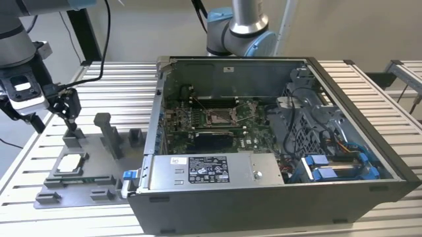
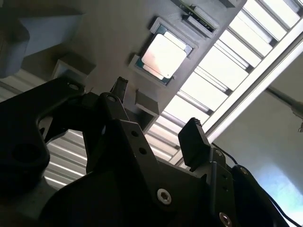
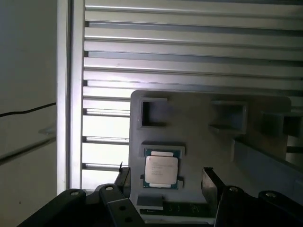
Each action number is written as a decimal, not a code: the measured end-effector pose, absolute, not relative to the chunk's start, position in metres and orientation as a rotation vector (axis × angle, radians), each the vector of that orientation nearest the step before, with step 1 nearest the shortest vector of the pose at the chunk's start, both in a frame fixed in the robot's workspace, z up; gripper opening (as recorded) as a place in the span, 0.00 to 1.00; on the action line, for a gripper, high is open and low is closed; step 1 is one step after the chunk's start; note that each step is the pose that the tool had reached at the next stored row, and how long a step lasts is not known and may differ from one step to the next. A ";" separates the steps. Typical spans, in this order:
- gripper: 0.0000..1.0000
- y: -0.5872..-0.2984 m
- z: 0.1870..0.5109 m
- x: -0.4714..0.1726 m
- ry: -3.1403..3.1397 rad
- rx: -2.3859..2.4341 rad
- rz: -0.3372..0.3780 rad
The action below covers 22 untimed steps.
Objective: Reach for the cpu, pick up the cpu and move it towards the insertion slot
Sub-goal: 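Pick up the cpu and move it towards the insertion slot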
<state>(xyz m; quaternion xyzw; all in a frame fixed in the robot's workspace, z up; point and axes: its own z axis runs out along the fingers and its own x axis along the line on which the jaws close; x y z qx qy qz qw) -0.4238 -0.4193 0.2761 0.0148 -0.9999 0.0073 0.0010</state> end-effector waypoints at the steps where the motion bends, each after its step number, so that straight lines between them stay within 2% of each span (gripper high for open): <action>1: 1.00 -0.419 0.276 -0.424 -3.139 0.046 0.023; 22: 1.00 -0.419 0.265 -0.424 -3.139 0.046 0.035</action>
